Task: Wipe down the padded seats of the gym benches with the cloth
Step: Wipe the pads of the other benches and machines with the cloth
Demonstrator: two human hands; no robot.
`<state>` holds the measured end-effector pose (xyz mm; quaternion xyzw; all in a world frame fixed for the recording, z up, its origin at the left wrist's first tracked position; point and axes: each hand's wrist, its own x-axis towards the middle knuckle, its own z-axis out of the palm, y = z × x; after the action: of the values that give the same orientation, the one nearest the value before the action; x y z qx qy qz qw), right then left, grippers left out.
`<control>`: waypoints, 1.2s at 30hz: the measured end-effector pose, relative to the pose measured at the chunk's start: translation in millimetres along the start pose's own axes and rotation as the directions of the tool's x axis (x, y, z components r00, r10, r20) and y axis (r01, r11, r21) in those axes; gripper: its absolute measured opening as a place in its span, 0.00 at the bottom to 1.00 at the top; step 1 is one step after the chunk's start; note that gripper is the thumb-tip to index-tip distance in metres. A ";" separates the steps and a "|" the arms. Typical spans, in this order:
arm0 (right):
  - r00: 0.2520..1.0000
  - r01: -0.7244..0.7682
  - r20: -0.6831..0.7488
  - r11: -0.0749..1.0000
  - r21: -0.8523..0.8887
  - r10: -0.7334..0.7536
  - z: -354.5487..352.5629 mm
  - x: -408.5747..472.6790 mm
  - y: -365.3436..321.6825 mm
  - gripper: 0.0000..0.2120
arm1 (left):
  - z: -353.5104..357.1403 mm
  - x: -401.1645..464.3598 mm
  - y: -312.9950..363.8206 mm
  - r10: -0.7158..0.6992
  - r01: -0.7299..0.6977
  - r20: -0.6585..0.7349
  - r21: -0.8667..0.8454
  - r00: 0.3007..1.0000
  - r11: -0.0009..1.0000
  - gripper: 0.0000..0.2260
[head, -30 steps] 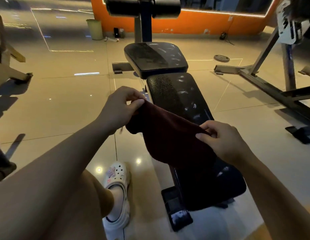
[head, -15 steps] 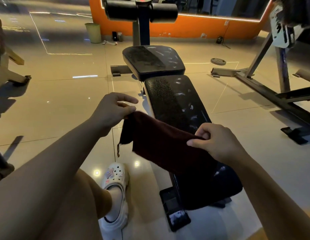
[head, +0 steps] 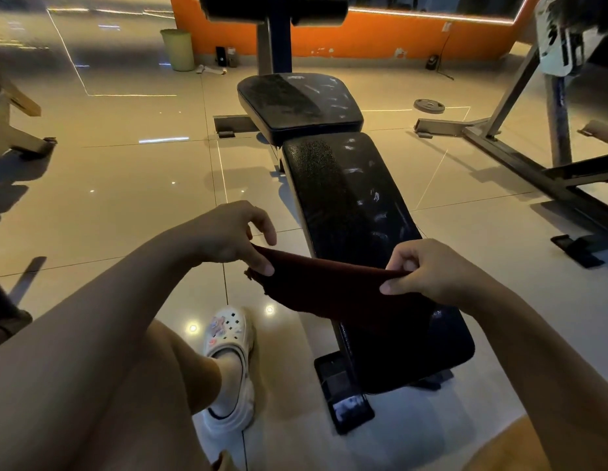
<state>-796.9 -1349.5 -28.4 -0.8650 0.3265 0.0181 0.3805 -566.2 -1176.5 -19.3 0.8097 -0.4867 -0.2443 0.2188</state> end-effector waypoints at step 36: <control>0.959 0.094 -0.267 0.995 -0.037 -0.101 -1.6 -33.3 15.1 0.05 | 5.9 -3.4 6.9 0.149 -0.102 -0.141 0.299 0.979 0.949 0.07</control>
<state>-832.1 -1339.7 -27.7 -0.8790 0.3317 -0.1141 0.3230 -575.9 -1177.1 -19.2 0.8174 -0.5485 -0.0894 0.1516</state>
